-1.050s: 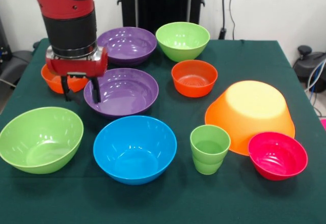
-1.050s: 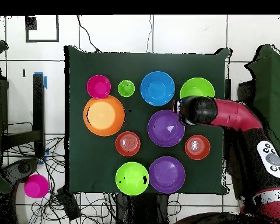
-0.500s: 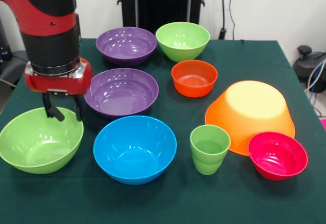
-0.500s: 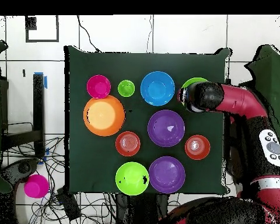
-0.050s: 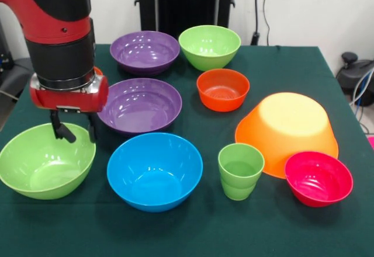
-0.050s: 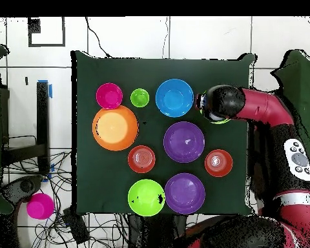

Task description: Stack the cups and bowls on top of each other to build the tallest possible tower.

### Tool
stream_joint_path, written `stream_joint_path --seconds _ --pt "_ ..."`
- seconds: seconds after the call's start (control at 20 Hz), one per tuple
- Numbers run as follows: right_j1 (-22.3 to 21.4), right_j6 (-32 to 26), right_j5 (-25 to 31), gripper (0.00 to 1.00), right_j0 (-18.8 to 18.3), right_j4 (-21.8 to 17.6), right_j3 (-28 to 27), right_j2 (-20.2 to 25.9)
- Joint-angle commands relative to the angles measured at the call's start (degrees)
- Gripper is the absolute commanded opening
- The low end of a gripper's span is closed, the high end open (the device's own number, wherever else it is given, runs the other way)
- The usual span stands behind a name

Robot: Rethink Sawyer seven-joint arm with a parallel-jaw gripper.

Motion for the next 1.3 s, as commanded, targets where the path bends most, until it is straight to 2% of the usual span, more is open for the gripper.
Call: stream_joint_path --seconds 0.05,0.2,0.45,0.55,0.75,0.95,1.15,1.3 --pt "-0.27 -8.88 1.76 1.00 2.15 -3.67 0.67 1.73" --pt "-1.62 -9.36 2.98 1.00 1.95 -3.10 1.60 1.80" --pt "-4.52 -10.88 8.25 1.00 1.89 -1.62 1.38 2.01" --pt "-3.91 -11.02 7.67 1.00 1.83 -1.90 0.83 2.25" --pt "0.80 -11.99 5.52 1.00 1.64 -3.19 -2.60 3.13" --pt "-0.35 -11.63 5.78 1.00 1.60 -3.08 -1.73 2.84" --pt "-3.62 -11.08 7.63 1.00 1.52 -1.76 1.19 2.80" --pt "-3.36 -11.50 7.13 1.00 1.34 -1.51 1.82 3.45"
